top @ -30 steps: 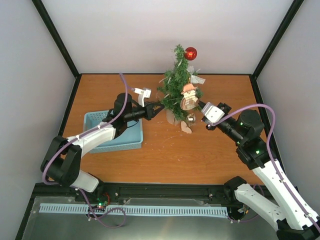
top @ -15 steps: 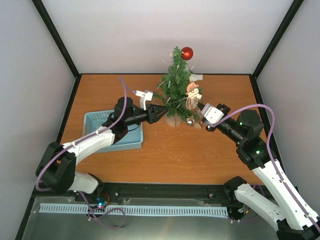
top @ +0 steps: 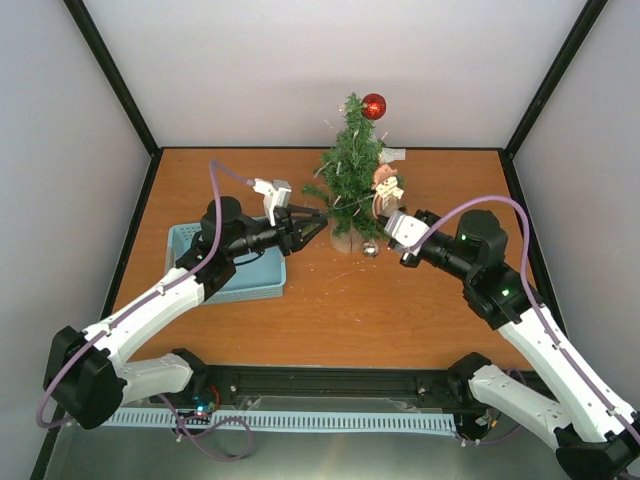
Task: Decorate the small christmas tree
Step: Hang the decoration item on the Christmas tree.
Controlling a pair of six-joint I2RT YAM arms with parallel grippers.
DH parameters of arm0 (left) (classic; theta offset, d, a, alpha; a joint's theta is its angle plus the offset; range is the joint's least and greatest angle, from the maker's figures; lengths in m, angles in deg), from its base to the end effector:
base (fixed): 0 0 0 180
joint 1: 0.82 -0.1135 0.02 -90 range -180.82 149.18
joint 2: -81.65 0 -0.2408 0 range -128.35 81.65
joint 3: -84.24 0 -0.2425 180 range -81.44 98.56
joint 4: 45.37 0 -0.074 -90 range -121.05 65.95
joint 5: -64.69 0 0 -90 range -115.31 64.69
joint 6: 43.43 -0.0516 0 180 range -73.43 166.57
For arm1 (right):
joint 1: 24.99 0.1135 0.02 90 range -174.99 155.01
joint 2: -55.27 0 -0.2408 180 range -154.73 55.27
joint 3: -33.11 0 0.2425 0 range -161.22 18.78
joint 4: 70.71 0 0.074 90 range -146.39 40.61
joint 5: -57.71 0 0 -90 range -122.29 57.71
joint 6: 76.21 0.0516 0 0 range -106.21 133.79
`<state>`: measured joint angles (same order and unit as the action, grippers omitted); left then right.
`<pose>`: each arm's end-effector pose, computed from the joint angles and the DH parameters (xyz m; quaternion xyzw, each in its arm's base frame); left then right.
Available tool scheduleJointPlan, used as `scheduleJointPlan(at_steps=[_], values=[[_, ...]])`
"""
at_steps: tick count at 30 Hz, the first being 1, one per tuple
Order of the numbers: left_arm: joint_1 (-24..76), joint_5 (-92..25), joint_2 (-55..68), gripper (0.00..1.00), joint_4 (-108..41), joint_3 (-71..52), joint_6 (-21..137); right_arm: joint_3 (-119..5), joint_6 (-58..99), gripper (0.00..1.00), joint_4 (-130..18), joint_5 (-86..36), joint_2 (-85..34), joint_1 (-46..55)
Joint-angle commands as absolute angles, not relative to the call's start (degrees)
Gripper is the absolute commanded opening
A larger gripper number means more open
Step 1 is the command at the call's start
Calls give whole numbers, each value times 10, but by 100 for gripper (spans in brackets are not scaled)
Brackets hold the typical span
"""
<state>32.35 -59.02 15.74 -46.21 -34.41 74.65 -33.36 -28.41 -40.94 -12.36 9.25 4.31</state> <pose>0.2188 -0.1772 0.3065 0.2291 0.6888 -0.5154 0.4554 0.1666 0.1137 0.3517 -0.5295 0.5438 0.0594 0.6483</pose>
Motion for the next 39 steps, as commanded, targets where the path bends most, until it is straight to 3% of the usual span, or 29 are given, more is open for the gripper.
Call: scheduleJointPlan(at_steps=[1,6,16,27,33,39], values=[[327,-689,165,40,-444,-319,688,-364,-288,3,-404,-150,75,86],[327,-774,169,39,-492,-328,697,-378,-303,3,-405,-192,33,145],[327,-831,182,38,-577,-375,712,-392,-292,3,-442,-183,4,188],[330,-814,163,31,-648,-391,734,-405,-254,3,-464,-174,-11,212],[332,-805,162,22,-646,-387,724,-417,-243,3,-455,-176,-29,220],[332,-801,164,21,-649,-390,712,-418,-243,3,-457,-179,-30,222]])
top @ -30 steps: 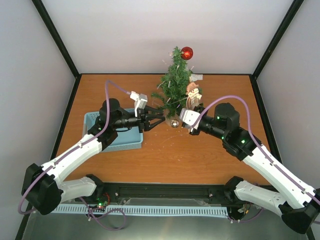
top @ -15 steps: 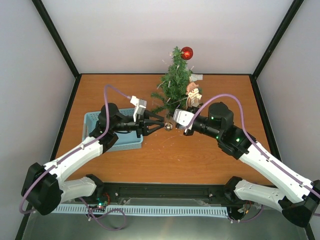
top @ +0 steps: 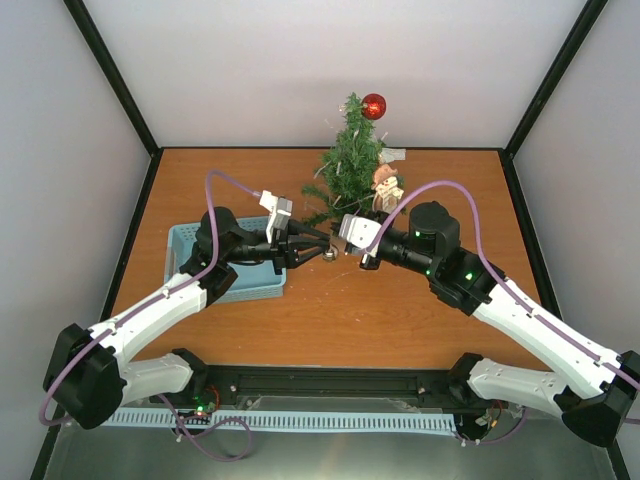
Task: Decorate the small christmas tree
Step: Hang the decoration item on the Christmas tree.
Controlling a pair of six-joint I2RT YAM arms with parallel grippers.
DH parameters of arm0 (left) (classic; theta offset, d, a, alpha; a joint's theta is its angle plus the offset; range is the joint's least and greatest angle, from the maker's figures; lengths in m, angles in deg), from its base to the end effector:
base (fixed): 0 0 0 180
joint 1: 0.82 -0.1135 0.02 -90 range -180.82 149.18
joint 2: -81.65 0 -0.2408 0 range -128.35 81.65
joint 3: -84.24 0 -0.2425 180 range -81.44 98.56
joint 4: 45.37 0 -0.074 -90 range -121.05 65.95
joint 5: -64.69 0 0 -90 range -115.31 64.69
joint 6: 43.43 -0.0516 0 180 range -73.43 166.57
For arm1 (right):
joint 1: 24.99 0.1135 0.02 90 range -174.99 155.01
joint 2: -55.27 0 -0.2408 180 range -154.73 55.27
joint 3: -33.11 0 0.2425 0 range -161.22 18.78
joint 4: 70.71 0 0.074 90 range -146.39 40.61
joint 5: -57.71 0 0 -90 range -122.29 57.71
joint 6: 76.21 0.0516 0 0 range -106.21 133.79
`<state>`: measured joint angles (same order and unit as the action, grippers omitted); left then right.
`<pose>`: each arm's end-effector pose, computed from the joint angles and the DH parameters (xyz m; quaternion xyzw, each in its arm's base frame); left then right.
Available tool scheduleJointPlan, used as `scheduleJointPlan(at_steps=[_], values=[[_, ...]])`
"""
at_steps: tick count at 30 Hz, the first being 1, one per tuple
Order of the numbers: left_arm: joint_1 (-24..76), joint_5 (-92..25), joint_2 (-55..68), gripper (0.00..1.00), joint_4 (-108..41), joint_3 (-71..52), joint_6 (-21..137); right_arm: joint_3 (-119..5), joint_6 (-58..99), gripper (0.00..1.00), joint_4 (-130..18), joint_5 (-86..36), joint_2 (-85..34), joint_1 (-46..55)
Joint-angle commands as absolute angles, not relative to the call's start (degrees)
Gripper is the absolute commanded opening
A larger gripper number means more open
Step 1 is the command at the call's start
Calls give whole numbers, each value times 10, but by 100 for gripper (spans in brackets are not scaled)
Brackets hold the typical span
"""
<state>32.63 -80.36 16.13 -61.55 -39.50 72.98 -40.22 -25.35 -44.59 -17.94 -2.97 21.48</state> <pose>0.1956 -0.1799 0.3061 0.3814 0.5657 -0.5968 0.4223 0.1623 0.1894 0.3577 -0.5786 0.5078 0.1365 0.6234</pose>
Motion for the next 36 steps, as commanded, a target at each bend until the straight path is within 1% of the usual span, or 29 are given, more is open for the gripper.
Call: scheduleJointPlan(at_steps=[1,9,16,29,34,36], values=[[332,-803,164,21,-659,-392,717,-418,-242,3,-457,-179,-30,223],[332,-809,145,21,-676,-384,719,-420,-238,3,-458,-179,-27,226],[332,-796,145,18,-676,-385,707,-419,-235,3,-457,-179,-26,227],[333,-797,143,18,-702,-391,715,-417,-232,3,-457,-183,-24,229],[333,-792,139,13,-701,-391,712,-416,-228,3,-460,-184,-25,229],[333,-793,138,5,-702,-389,711,-416,-227,3,-459,-183,-26,229]])
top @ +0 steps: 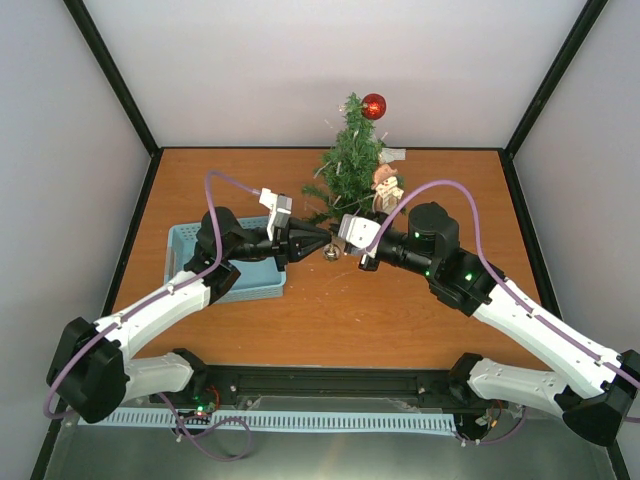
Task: Decorate the small christmas tree
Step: Hang the decoration item on the Christmas tree.
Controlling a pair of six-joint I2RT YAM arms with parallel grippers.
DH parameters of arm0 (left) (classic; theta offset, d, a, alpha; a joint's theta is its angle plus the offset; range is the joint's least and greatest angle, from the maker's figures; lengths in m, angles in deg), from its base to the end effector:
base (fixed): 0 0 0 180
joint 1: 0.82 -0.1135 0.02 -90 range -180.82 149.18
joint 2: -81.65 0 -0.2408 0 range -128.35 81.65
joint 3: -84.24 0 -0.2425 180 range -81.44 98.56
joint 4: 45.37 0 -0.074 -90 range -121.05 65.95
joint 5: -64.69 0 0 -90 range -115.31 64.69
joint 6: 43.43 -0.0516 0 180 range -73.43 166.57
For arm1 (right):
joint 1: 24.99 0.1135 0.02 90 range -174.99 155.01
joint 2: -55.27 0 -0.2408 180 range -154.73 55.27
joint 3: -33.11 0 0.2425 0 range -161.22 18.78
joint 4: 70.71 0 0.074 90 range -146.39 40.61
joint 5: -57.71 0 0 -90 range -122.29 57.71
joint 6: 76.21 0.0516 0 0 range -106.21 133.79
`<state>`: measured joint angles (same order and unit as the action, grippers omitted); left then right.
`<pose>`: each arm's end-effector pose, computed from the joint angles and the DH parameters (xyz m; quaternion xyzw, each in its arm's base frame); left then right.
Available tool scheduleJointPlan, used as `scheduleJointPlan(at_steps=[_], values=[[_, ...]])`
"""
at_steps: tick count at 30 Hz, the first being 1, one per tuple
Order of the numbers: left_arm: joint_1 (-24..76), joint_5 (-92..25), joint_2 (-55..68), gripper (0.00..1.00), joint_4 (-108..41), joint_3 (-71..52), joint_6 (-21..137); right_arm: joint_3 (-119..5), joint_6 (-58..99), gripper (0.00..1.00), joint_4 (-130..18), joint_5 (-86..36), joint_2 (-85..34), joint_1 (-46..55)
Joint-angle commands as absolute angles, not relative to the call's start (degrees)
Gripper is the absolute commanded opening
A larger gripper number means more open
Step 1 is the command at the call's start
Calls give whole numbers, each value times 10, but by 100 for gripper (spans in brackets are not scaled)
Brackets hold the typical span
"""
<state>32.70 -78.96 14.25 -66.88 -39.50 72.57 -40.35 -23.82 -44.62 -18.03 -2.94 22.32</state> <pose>0.2007 -0.1828 0.3078 0.3834 0.5474 -0.5911 0.4516 0.1594 0.1916 0.3586 -0.5746 0.5108 0.1488 0.6219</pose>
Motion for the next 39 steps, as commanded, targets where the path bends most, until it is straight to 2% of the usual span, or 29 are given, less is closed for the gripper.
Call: scheduleJointPlan(at_steps=[1,9,19,26,39], values=[[333,-793,138,1,-702,-390,709,-416,-226,3,-459,-185,-25,229],[333,-758,153,1,-649,-400,662,-402,-250,3,-424,-239,-24,229],[333,-731,115,1,-606,-396,634,-373,-272,3,-404,-287,-35,228],[333,-747,104,1,-577,-396,608,-362,-277,3,-407,-298,-40,219],[332,-699,79,1,-534,-384,582,-344,-284,3,-399,-322,-45,213]])
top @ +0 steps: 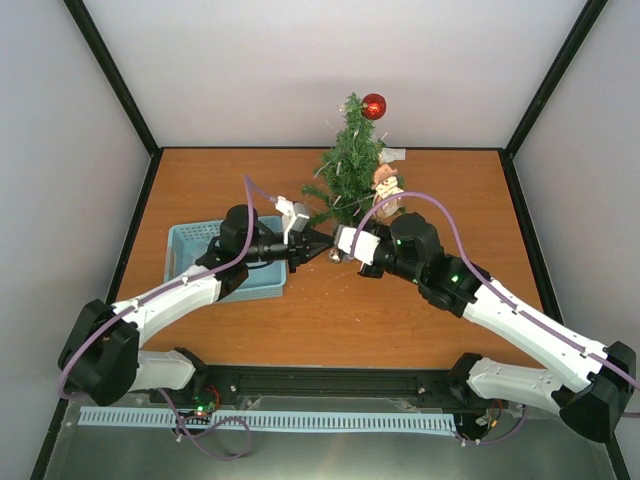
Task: Decorate the small christmas tree
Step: Hang the decoration item on the Christmas tree.
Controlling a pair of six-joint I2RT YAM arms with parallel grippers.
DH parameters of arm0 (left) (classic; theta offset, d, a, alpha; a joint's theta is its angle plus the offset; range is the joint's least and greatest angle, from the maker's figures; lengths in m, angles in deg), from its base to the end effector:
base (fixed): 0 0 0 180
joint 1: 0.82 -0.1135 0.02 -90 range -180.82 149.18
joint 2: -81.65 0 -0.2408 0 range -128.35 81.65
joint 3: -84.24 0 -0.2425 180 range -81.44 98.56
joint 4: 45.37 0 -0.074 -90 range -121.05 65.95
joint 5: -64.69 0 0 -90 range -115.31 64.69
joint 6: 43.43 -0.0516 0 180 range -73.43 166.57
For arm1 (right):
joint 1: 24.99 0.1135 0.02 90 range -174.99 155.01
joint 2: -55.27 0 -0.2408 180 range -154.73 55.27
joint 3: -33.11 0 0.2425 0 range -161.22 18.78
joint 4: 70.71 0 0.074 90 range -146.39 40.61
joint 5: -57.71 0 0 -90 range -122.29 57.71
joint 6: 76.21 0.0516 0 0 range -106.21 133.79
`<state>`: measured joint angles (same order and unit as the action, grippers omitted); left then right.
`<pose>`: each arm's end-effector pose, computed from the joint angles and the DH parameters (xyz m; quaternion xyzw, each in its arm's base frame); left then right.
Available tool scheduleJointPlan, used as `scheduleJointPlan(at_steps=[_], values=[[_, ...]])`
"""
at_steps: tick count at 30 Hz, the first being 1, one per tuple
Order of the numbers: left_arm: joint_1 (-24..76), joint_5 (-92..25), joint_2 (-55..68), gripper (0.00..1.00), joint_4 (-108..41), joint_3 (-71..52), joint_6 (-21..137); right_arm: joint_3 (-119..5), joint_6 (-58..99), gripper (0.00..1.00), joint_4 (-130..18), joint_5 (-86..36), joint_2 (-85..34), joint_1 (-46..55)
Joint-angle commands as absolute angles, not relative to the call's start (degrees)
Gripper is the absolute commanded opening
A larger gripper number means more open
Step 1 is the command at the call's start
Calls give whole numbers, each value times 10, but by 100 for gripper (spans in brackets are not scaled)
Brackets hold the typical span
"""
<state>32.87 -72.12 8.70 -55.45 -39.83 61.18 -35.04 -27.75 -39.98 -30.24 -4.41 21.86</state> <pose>0.2203 -0.1920 0.2595 0.3736 0.6339 -0.5203 0.4335 0.1727 0.1869 0.3095 -0.5859 0.5883 0.0406 0.5559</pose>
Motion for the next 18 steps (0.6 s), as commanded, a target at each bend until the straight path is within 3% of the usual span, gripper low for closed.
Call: scheduleJointPlan(at_steps=[1,18], values=[[332,-695,77,1,-532,-382,581,-343,-286,3,-400,-326,-47,212],[314,-627,40,1,-514,-362,592,-344,-304,3,-431,-338,-104,187]])
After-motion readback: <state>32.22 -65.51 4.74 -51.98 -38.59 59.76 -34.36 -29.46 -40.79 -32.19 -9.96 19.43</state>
